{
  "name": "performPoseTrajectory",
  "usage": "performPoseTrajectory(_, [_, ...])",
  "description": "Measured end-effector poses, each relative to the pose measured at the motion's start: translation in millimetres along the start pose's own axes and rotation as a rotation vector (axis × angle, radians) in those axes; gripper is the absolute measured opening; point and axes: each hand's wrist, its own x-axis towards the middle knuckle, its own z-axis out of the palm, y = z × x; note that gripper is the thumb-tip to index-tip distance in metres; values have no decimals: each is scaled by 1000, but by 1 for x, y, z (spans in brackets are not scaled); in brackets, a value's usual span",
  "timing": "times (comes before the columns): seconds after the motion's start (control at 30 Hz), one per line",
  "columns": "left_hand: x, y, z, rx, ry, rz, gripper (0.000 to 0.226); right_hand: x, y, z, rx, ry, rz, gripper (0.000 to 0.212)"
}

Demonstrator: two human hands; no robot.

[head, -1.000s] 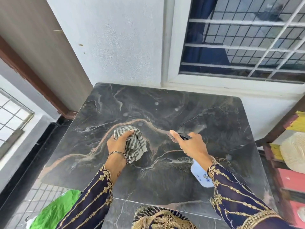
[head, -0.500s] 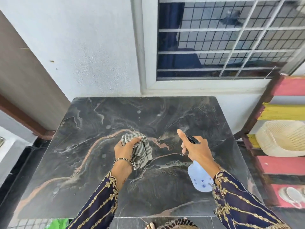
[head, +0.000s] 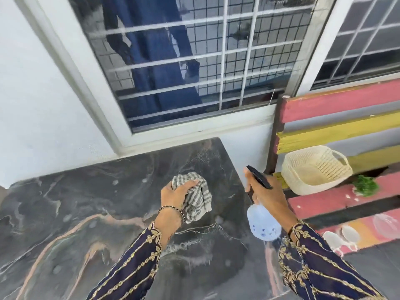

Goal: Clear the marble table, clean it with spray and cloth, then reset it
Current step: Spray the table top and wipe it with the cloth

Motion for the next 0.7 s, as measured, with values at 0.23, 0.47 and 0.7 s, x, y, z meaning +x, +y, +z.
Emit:
performPoseTrajectory(0.23, [36,-15,165,117,-22,-29,22,120,12,-117,-146,145,-163,43])
performPoseTrajectory(0.47, [73,-38,277,268,-120,-41,27,229,43,-211,-436,324,-321,44])
performPoseTrajectory(0.7, [105,-74,325,302,-76,-86,37,299,116,-240,-520,396,-262,57])
